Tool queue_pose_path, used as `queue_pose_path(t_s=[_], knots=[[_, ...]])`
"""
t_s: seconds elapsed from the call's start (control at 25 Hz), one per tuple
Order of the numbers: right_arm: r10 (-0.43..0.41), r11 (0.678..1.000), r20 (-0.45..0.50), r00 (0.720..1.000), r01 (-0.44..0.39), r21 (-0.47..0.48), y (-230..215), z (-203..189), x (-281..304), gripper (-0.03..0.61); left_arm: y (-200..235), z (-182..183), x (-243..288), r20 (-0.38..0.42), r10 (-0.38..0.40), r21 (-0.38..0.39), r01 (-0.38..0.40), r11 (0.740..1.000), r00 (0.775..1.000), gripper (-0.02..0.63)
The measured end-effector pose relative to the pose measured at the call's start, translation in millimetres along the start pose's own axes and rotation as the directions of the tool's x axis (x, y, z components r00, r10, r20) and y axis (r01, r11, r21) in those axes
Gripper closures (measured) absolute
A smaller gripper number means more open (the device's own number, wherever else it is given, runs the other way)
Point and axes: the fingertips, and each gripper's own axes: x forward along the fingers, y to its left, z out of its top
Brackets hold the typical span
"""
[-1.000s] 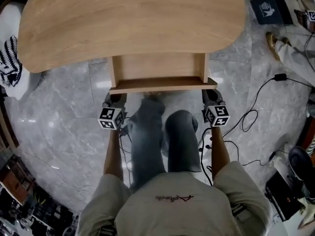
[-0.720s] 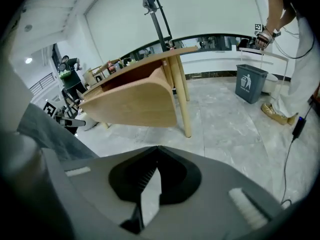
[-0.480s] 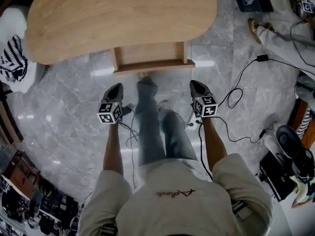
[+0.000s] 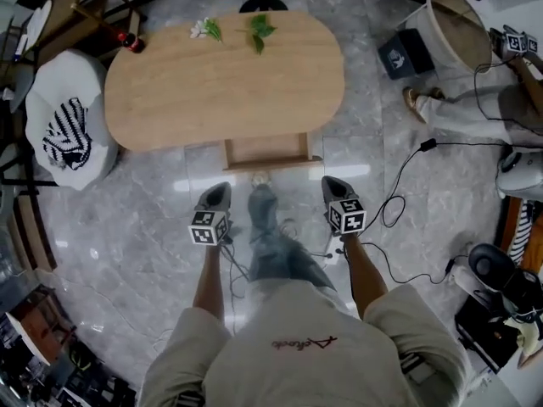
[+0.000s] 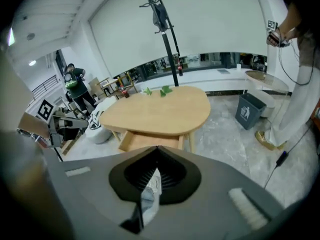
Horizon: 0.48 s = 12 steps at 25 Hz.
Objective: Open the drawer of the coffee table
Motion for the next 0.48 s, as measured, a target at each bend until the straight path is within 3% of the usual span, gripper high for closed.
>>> queue_pose_path(t_s=[0.2, 0.32, 0.48], knots=[[0.018, 0.997, 0.166, 0.986, -0.005, -0.078, 32.8, 116.8, -42.9, 0.574, -27.5, 101.2, -38.9, 0.099, -0.006, 0.046, 0.002, 0.999, 0.995, 0.614], [0.033, 0.99, 0.3, 0.953, 0.01, -0.142, 46.1, 192.7, -72.8, 0.574, -41.5, 172.6, -61.6, 0.202, -0.02, 0.119, -0.004, 0.993, 0.979, 0.614], [0.056, 0.976, 0.427, 0.902, 0.041, -0.216, 66.7, 250.1, -134.9, 0.574, -71.8, 224.6, -106.2, 0.292, -0.033, 0.187, -0.023, 0.982, 0.956, 0.614]])
